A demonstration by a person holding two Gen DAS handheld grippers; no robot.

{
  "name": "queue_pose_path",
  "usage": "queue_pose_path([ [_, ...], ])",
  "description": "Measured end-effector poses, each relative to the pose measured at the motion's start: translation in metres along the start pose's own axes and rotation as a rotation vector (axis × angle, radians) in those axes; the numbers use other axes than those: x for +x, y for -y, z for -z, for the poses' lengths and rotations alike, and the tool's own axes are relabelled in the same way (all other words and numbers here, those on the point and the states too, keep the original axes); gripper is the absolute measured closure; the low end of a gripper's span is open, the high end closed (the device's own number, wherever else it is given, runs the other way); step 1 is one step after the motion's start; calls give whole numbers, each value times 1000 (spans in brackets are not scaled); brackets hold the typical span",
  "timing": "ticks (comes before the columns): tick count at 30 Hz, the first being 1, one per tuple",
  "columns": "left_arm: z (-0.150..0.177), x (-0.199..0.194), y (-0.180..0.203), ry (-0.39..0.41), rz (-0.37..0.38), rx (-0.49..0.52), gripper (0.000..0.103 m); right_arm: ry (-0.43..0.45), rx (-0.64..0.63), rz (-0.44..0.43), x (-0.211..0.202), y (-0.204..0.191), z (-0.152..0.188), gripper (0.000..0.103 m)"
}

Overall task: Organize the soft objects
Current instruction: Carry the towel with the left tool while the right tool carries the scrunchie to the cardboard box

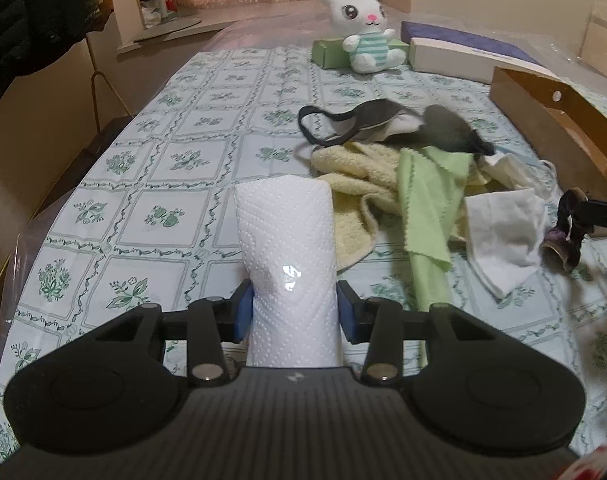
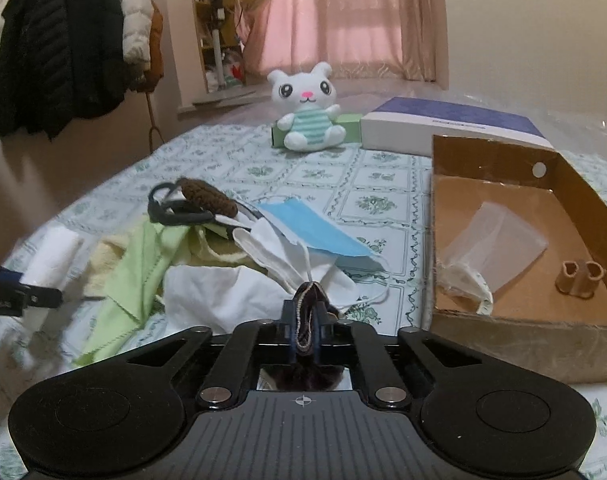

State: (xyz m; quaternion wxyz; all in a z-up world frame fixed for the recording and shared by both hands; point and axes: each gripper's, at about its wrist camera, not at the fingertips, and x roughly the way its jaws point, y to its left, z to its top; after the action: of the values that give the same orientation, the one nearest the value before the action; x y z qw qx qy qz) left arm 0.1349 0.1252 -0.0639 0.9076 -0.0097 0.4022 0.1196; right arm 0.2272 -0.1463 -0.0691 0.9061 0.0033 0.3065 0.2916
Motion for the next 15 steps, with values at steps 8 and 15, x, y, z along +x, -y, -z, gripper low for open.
queue_pose_path([
  [8,-10,-25,28,50,62,66,63,60,51,-39,-48,13,-7,98],
  [15,-35,-39,69,103,132,143,63,130,85,-43,-83,34,-22,98],
])
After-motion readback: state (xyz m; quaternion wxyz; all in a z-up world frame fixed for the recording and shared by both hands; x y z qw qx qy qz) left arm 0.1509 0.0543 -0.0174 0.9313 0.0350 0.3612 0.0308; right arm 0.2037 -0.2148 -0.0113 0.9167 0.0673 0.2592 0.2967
